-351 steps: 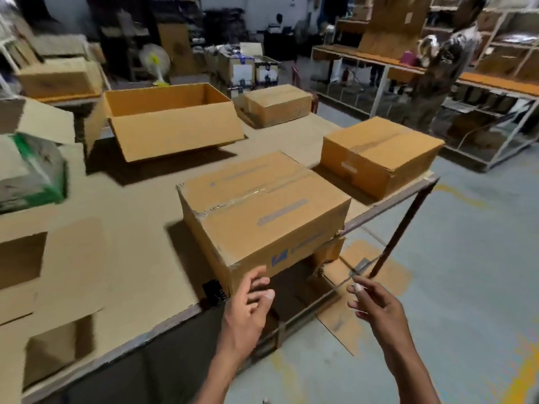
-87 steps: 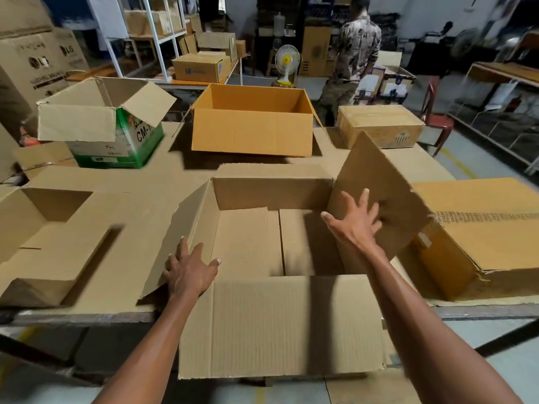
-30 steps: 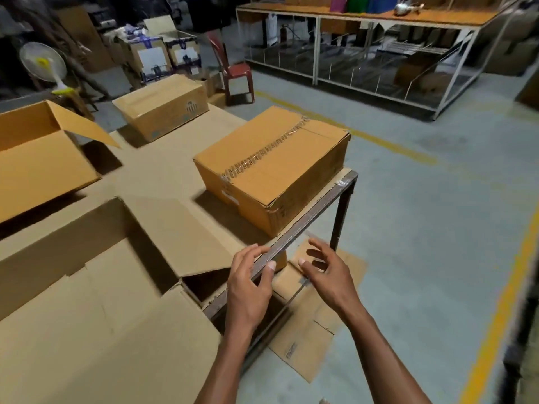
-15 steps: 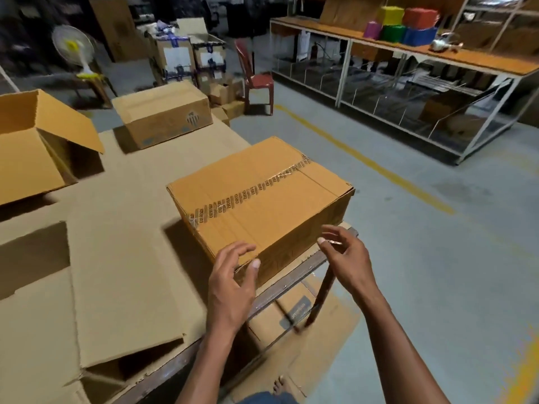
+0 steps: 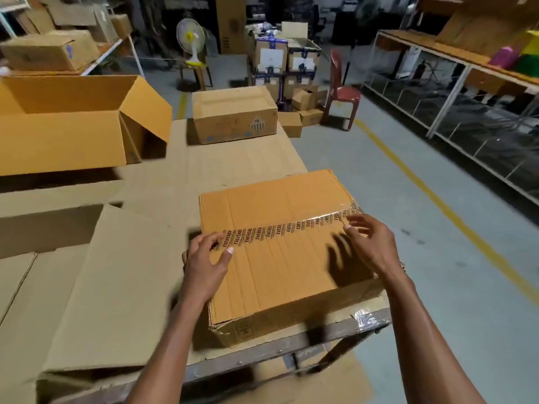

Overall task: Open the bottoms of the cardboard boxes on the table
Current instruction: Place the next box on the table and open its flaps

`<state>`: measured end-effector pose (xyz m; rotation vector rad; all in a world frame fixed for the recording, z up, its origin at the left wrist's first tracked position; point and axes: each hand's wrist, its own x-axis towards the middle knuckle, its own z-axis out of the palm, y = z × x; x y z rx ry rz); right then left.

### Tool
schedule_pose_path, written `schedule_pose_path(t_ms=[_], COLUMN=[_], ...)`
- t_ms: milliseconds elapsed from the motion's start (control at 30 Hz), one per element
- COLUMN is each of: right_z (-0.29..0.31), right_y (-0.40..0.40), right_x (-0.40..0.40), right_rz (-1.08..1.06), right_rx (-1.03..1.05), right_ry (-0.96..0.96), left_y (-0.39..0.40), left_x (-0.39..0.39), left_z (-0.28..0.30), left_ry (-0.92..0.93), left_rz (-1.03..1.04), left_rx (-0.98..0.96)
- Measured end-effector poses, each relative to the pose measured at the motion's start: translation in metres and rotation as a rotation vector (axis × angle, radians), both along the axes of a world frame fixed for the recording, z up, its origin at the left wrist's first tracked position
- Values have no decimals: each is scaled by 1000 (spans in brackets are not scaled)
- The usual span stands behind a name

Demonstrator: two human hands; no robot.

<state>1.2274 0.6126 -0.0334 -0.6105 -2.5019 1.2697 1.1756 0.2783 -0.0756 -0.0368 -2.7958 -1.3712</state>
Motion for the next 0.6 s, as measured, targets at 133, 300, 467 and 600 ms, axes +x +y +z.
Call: schedule_pose_path(t_ms=[133,300,467,600], right_z=[-10,-22,-26,-32], right_y=[26,63,88,102], right_x=[-29,-54,-68,-75], right_rz=[29,188,308,398], right_rx=[60,104,-186,-357], right_ry=[-41,-267,-371,-437], left_y=[2,16,25,20], left_x=[-10,-9,-4,-4], left_z=[-18,-22,-19,-20], left_ry=[-69,-87,-105,-193], left_rz=[-13,71,103,148], left_rx=[-41,-106,-136,-32])
